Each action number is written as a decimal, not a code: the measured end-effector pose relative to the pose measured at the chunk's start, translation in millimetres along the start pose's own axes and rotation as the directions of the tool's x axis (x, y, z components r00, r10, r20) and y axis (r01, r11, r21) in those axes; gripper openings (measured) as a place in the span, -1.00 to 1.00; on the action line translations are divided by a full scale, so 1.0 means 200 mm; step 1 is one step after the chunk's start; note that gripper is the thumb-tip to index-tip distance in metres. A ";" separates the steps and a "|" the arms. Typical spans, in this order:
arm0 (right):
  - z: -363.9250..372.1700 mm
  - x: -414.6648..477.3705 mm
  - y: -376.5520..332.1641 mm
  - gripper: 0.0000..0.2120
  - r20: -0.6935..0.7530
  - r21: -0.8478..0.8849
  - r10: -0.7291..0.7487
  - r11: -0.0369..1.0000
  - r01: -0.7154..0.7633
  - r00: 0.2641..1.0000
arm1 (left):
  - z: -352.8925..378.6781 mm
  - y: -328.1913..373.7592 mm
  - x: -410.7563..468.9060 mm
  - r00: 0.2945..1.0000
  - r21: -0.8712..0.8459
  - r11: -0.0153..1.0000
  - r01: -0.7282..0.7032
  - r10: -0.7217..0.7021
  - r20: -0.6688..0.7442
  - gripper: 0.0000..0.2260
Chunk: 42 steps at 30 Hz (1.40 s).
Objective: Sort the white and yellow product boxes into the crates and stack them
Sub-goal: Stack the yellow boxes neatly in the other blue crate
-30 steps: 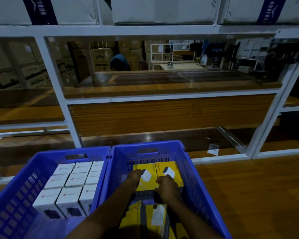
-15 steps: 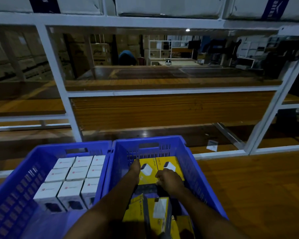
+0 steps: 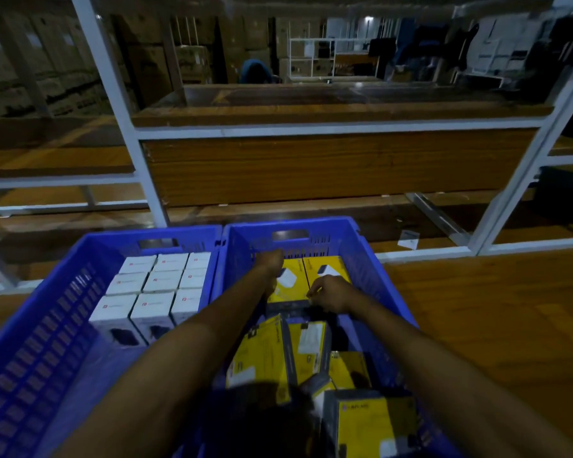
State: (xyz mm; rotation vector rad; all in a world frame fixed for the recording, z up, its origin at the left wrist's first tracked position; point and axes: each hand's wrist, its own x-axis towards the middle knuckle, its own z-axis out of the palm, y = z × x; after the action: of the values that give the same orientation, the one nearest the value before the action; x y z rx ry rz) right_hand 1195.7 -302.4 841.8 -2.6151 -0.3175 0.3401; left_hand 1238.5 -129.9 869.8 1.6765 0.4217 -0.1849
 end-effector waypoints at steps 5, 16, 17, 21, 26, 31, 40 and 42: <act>-0.01 -0.14 -0.18 -0.75 0.055 0.241 -0.071 0.969 0.056 0.996 | -0.06 0.07 -0.18 0.968 0.365 0.929 -0.056 -0.039 0.246 -0.77; 0.10 -0.25 -0.46 -0.51 0.306 0.289 -0.047 0.956 -0.046 0.951 | -0.19 -0.03 -0.32 0.919 0.694 0.674 -0.253 -0.056 0.390 -0.78; 0.08 -0.25 -0.45 -0.57 0.334 0.362 -0.045 0.928 -0.084 0.942 | -0.20 -0.02 -0.33 0.918 0.676 0.694 -0.248 -0.055 0.393 -0.77; -0.05 -0.25 -0.40 -0.64 0.305 0.525 0.012 0.832 -0.179 0.952 | -0.22 0.00 -0.34 0.912 0.507 0.830 -0.231 0.005 0.409 -0.63; -0.22 -0.25 -0.26 -0.67 0.171 0.750 0.050 0.641 -0.163 0.984 | -0.27 0.05 -0.35 0.937 0.234 0.957 -0.173 0.087 0.339 -0.62; -0.30 -0.24 -0.16 -0.77 0.015 0.861 0.129 0.503 -0.079 0.992 | -0.26 0.10 -0.44 0.914 -0.050 0.999 -0.010 0.030 0.405 -0.78; -0.19 -0.18 -0.23 -0.67 -0.379 0.516 0.162 0.854 0.063 0.911 | -0.14 0.01 -0.48 0.992 -0.226 0.967 -0.122 0.126 0.003 -0.91; -0.19 -0.23 -0.31 -0.67 -0.304 0.528 0.014 0.834 0.156 0.952 | -0.14 -0.01 -0.44 0.977 -0.172 0.966 -0.194 0.176 -0.117 -0.83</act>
State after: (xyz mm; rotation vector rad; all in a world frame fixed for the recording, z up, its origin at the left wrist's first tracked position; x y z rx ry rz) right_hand 1154.0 -278.2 912.7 -2.0355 -0.1778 -0.0031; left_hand 1154.2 -116.5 902.7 1.5373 0.3439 0.0758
